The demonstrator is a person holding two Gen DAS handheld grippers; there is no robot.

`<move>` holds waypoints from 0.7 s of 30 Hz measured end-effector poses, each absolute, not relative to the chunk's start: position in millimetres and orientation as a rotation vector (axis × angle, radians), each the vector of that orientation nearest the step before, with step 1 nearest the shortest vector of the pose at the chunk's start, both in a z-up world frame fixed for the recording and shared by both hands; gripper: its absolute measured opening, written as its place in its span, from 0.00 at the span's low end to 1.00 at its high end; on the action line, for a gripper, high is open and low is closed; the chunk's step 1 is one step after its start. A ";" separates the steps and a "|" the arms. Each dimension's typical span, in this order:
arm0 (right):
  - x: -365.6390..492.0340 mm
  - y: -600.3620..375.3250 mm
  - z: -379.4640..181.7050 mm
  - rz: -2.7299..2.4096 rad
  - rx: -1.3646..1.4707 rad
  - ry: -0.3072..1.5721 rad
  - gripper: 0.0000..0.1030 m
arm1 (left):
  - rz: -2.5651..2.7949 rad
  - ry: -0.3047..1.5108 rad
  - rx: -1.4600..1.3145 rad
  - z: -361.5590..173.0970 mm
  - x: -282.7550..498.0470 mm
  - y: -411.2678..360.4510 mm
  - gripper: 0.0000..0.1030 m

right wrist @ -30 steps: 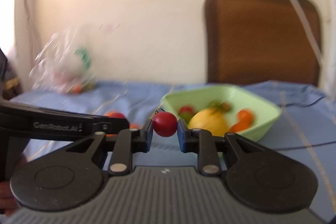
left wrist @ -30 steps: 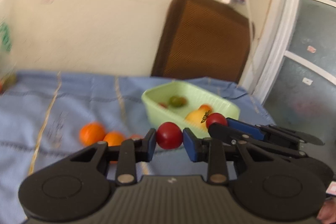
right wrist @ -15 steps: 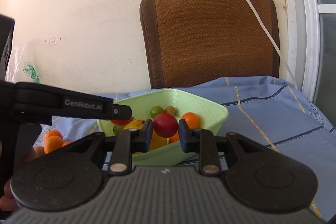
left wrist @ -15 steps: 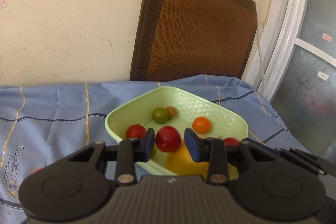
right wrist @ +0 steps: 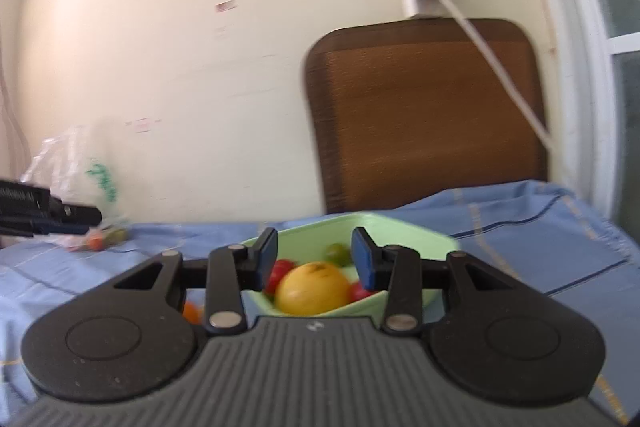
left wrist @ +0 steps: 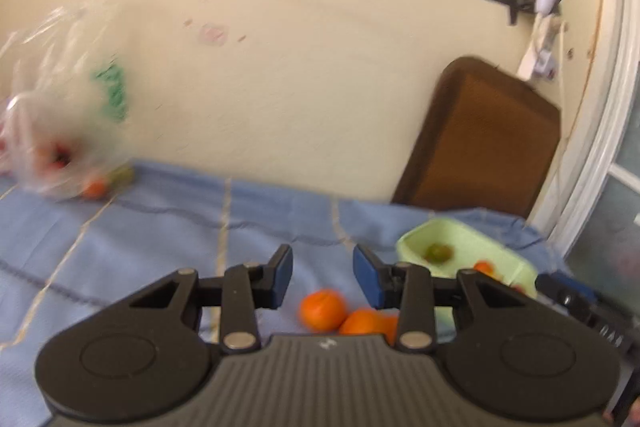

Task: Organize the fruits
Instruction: 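Grasp the brown kiwi with the left gripper while the right grasps a tangerine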

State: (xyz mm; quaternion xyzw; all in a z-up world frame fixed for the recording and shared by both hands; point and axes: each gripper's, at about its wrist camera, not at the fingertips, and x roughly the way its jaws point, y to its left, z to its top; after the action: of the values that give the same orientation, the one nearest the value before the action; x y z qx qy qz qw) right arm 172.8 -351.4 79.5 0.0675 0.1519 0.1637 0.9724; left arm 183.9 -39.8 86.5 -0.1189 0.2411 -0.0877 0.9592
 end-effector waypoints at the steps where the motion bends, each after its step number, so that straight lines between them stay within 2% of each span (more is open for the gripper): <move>1: 177.0 -344.9 77.5 0.396 0.151 0.356 0.42 | -0.179 0.512 -0.242 79.7 182.6 -37.3 0.34; 3: 184.4 -326.0 74.0 0.485 0.140 0.445 0.42 | -0.192 0.552 -0.243 66.6 181.6 -38.0 0.42; 9: 201.4 -264.5 59.9 0.523 -0.166 0.562 0.42 | -0.251 0.642 -0.085 40.2 191.8 -69.3 0.42; 14: 214.3 -247.2 54.3 0.553 -0.241 0.568 0.42 | -0.264 0.671 -0.096 35.9 200.2 -68.7 0.38; 15: 218.6 -245.3 53.2 0.554 -0.250 0.569 0.42 | -0.265 0.674 -0.102 35.2 201.7 -67.9 0.33; 18: 226.5 -241.8 50.1 0.560 -0.265 0.584 0.42 | -0.296 0.687 -0.122 32.9 204.4 -67.0 0.28; 19: 228.4 -241.7 47.8 0.568 -0.265 0.605 0.40 | -0.297 0.684 -0.118 33.2 203.2 -67.3 0.28; 20: 229.1 -241.9 45.7 0.574 -0.263 0.620 0.30 | -0.302 0.683 -0.118 33.6 203.3 -67.3 0.28; 21: 227.0 -242.5 44.9 0.571 -0.261 0.616 0.29 | -0.306 0.681 -0.120 33.7 202.2 -67.1 0.27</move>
State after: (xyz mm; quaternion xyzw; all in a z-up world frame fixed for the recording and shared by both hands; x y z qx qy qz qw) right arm 227.0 -242.5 44.9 -0.1263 0.2980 0.2762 0.9050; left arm 202.2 -67.1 33.7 -0.0585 0.3326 -0.1495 0.9293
